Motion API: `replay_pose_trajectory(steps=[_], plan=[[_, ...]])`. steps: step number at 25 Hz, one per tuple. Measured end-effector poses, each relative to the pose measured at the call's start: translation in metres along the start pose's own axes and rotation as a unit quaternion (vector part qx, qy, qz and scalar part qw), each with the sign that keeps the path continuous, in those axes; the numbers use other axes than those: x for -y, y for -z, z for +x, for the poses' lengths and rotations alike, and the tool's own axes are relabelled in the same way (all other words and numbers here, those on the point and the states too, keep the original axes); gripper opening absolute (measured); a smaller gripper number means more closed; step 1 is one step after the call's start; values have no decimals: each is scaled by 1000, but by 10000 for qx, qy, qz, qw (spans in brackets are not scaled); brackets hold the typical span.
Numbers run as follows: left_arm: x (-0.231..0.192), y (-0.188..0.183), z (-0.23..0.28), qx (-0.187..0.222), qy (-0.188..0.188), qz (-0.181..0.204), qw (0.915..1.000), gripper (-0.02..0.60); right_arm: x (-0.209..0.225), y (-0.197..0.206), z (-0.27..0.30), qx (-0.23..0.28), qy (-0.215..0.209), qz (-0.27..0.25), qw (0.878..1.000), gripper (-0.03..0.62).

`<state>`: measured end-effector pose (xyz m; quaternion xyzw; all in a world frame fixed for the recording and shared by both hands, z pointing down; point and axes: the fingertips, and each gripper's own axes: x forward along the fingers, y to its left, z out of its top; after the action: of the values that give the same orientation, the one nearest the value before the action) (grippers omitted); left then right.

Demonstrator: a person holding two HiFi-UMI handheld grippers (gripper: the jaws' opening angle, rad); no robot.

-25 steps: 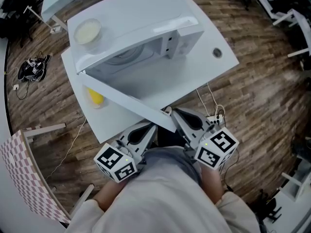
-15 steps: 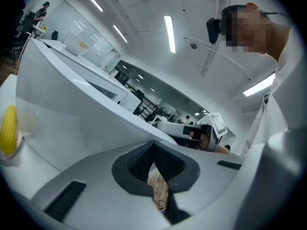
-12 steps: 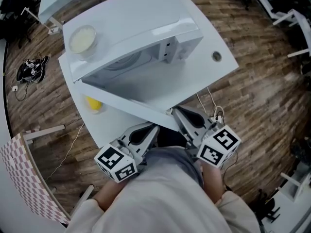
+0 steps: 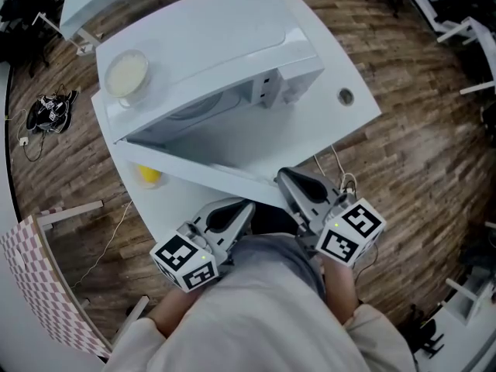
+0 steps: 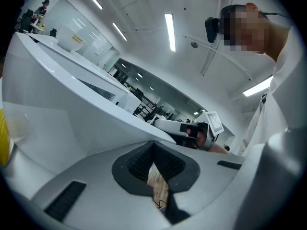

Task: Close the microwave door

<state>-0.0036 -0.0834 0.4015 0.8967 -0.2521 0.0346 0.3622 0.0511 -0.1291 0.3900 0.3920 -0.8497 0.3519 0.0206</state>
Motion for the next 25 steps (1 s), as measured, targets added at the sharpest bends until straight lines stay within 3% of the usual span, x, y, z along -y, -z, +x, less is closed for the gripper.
replay_pose_trajectory(steps=[17,22,25], plan=[[-8,-11,14,171,-52,-191,9997,14,14,-15,11,-83,-221,-51,9997,23],[-10,-15,20,44,-362,416,9985,14,18,-20,15,-79,-403,-42,9991,23],[-12,-17,23,81,-435,475,9979,13,20,-24,18,-73,-518,-62,9986,23]])
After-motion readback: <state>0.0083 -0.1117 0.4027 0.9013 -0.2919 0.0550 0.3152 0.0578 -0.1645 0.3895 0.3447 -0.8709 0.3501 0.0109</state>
